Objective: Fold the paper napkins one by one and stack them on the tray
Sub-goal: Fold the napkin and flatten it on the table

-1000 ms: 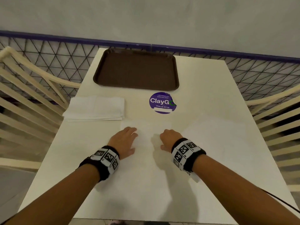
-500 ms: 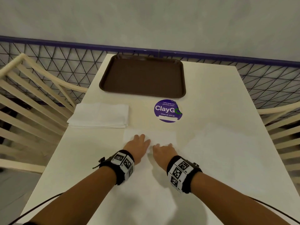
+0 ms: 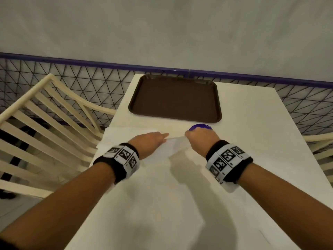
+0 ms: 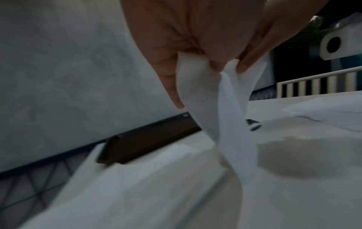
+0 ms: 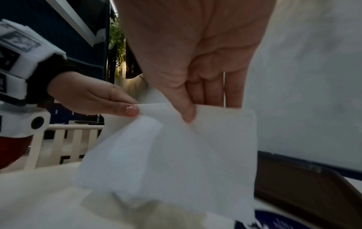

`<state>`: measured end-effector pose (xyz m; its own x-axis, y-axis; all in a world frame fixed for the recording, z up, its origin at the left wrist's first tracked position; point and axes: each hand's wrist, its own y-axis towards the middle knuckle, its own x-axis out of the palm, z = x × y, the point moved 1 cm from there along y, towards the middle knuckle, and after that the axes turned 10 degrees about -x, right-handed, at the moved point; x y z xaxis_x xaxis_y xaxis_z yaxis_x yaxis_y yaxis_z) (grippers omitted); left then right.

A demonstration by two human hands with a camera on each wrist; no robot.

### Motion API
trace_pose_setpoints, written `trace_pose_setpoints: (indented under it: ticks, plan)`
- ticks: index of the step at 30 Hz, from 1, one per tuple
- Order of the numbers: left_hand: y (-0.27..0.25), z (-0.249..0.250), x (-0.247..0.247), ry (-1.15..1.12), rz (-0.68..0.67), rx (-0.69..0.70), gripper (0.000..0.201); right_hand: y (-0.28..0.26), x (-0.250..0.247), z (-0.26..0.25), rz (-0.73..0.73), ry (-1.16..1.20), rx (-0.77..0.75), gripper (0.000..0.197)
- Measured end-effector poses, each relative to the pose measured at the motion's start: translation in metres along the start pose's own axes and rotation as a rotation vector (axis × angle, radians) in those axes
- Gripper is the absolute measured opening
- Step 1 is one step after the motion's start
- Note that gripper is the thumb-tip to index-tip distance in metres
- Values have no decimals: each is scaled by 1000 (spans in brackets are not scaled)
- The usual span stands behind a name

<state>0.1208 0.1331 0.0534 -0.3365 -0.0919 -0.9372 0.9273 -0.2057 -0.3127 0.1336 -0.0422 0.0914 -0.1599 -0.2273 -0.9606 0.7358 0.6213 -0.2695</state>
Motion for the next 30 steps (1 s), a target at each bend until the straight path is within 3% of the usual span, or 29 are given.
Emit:
trace_pose_setpoints:
  ticks: [9, 13, 21, 25, 27, 30]
  plan:
    - [-17, -119, -69, 290, 246, -214, 47, 90, -56, -54, 245, 160, -11, 45]
    - [-20, -148, -35, 331, 359, -86, 49, 108, -27, -80, 240, 159, -20, 50]
    - [-7, -160, 58, 241, 190, -42, 63, 107, 53, -105, 36, 190, -66, 55]
    - [-8, -167, 72, 208, 267, -43, 65, 113, 72, -108, 170, 156, -24, 63]
    - [-10, -165, 69, 180, 284, -40, 62, 117, 84, -108, 147, 154, -26, 68]
    - [-15, -161, 67, 98, 210, -66, 50, 112, 84, -111, 155, 138, -62, 65]
